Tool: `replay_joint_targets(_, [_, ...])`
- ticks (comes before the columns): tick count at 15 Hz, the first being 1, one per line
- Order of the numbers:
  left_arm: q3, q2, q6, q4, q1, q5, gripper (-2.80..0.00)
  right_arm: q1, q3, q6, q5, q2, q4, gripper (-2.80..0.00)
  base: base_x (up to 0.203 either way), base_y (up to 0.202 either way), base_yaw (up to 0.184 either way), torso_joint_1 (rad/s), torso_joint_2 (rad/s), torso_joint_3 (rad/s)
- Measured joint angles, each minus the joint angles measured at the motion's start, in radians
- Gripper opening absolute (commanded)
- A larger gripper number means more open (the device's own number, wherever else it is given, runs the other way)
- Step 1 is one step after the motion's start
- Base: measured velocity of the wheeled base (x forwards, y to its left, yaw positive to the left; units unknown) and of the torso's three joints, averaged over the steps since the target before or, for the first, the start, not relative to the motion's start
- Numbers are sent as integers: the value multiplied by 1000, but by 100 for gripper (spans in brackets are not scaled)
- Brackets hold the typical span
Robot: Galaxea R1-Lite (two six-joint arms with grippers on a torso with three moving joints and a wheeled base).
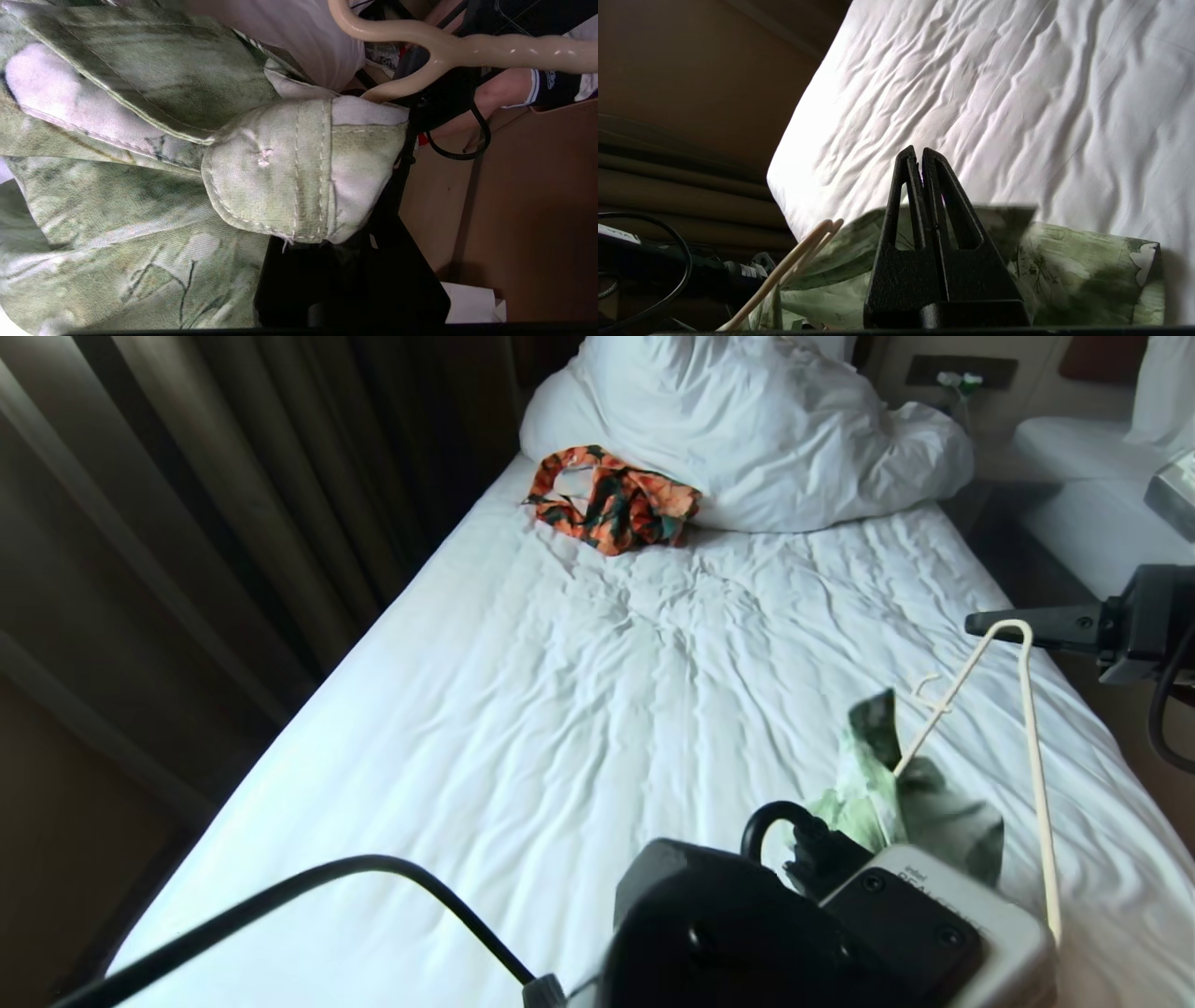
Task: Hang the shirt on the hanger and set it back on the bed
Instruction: Hook the other side of the shirt onto the hanger
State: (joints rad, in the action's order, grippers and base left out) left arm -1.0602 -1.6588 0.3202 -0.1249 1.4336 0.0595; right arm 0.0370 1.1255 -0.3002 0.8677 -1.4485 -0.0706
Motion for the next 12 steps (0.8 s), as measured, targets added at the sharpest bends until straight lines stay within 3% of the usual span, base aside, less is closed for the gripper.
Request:
replay_joint_targets(4, [-3,-23,3,-5,-17,-4,-280,20,-5,-2,-1,0,23,-280,0,0,0,0,0,0])
replay_joint_targets(7, [-38,-45,7,1,-65,-7,-280,68,7,9,-1,-22,151,-280,0,0,0,0,0,0])
replay_joint_targets(9, [-62,-67,6,3,-110,-28,-280,90,24,89,-1,-61,248,-280,0,0,0,0,0,0])
replay_joint_targets(12, [-97,-82,-2,39,-190,-117,-280,99,39,235,1,-140,369,-280,0,0,0,0,0,0])
